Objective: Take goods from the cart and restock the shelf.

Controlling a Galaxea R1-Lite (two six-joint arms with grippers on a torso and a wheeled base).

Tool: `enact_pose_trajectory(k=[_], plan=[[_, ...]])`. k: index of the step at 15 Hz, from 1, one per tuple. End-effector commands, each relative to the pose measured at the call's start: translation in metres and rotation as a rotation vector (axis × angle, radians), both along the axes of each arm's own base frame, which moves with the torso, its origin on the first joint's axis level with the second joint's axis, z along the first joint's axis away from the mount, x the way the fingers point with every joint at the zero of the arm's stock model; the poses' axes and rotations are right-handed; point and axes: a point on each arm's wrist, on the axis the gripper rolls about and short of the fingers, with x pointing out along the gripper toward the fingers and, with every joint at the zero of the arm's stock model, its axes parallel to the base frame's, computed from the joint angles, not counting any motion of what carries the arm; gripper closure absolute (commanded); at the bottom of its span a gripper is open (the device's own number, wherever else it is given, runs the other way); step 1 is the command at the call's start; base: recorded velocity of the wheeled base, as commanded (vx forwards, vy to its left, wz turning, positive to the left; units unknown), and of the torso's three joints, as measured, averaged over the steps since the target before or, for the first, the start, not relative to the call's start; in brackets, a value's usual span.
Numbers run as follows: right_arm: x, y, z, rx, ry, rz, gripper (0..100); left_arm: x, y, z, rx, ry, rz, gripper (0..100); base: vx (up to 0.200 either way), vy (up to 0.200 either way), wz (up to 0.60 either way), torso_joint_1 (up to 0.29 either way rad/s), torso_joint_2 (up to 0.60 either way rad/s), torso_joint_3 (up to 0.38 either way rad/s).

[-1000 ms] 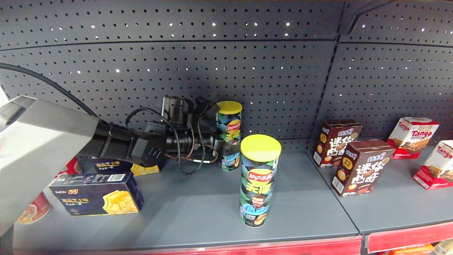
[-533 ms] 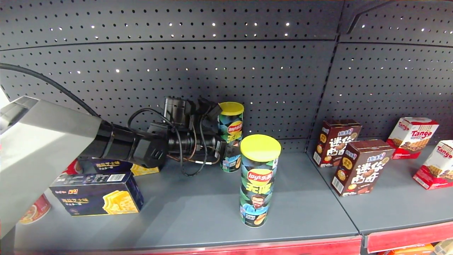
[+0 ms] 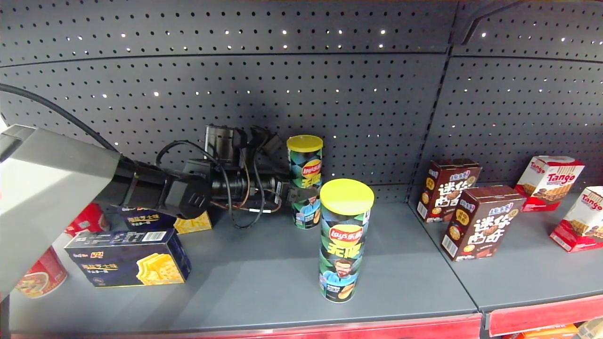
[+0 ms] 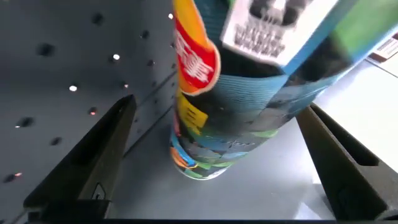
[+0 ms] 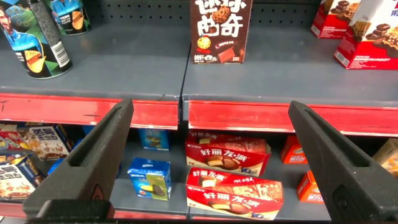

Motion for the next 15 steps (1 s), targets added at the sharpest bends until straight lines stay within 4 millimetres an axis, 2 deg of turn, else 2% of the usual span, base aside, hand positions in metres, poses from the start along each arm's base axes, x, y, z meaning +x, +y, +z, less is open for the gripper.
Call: enact_pose_trajectory(k=[1, 5, 10, 12, 13, 14, 15], plan=[[0.000, 0.000, 0.000, 0.002, 0.001, 0.001, 0, -0.005, 0.008, 0.014, -0.009, -0.028, 0.015, 0, 0.000, 0.000, 0.00, 0.000, 0.00, 0.000], [0.000, 0.000, 0.000, 0.000, 0.001, 0.001, 0, -0.020, 0.018, 0.023, -0.010, -0.029, 0.024, 0, 0.000, 0.000, 0.00, 0.000, 0.00, 0.000], [0.000, 0.000, 0.000, 0.000, 0.001, 0.001, 0, -0.066, 0.046, 0.035, -0.005, -0.005, 0.061, 0, 0.000, 0.000, 0.00, 0.000, 0.00, 0.000], [0.000, 0.000, 0.000, 0.000, 0.001, 0.001, 0, -0.092, 0.057, 0.054, -0.013, -0.048, 0.086, 0, 0.000, 0.000, 0.00, 0.000, 0.00, 0.000], [0.000, 0.000, 0.000, 0.000, 0.001, 0.001, 0, -0.118, 0.071, 0.077, -0.010, -0.122, 0.170, 0, 0.000, 0.000, 0.00, 0.000, 0.00, 0.000], [0.000, 0.000, 0.000, 0.000, 0.001, 0.001, 0, -0.132, 0.077, 0.089, -0.007, -0.164, 0.230, 0, 0.000, 0.000, 0.00, 0.000, 0.00, 0.000], [0.000, 0.000, 0.000, 0.000, 0.001, 0.001, 0, -0.160, 0.088, 0.112, -0.026, -0.246, 0.321, 0, 0.000, 0.000, 0.00, 0.000, 0.00, 0.000]])
